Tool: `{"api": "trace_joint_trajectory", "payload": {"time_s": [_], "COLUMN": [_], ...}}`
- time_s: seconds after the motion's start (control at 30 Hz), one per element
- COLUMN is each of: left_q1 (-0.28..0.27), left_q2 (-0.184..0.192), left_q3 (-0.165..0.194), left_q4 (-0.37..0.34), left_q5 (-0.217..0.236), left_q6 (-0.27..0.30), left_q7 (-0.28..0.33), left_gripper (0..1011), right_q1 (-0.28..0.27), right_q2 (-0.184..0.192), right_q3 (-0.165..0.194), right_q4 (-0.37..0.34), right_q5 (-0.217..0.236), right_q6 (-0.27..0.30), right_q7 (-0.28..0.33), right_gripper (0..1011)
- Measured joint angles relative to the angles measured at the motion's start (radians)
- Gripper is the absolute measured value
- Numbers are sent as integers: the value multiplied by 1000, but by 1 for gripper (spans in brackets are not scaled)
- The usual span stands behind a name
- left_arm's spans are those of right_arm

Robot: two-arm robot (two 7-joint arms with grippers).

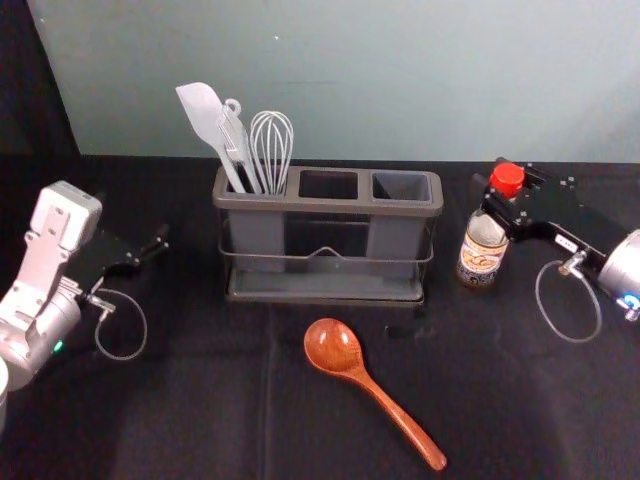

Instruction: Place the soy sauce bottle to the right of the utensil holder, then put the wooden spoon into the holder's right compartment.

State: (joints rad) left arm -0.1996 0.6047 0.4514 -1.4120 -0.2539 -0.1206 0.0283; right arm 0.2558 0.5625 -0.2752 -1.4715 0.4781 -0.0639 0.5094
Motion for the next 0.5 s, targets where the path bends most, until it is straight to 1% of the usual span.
{"api": "trace_joint_trajectory", "payload": {"time_s": [0.13,0.5], "left_q1": [0,0], "left_q2": [0,0], "left_q3": [0,0], "left_q4": [0,0], "left_q5": [0,0], "left_q6": [0,0], "left_q7": [0,0], "left_gripper": [1005,1005], "right_q1": [3,3], "right_q2": [-12,-26], "right_q3": [-2,5], "right_q4": [13,35], "right_q5": [-14,-26], "right_q6": [-12,-14], "right_q7": [-4,-5], "right_gripper": [383,382]}}
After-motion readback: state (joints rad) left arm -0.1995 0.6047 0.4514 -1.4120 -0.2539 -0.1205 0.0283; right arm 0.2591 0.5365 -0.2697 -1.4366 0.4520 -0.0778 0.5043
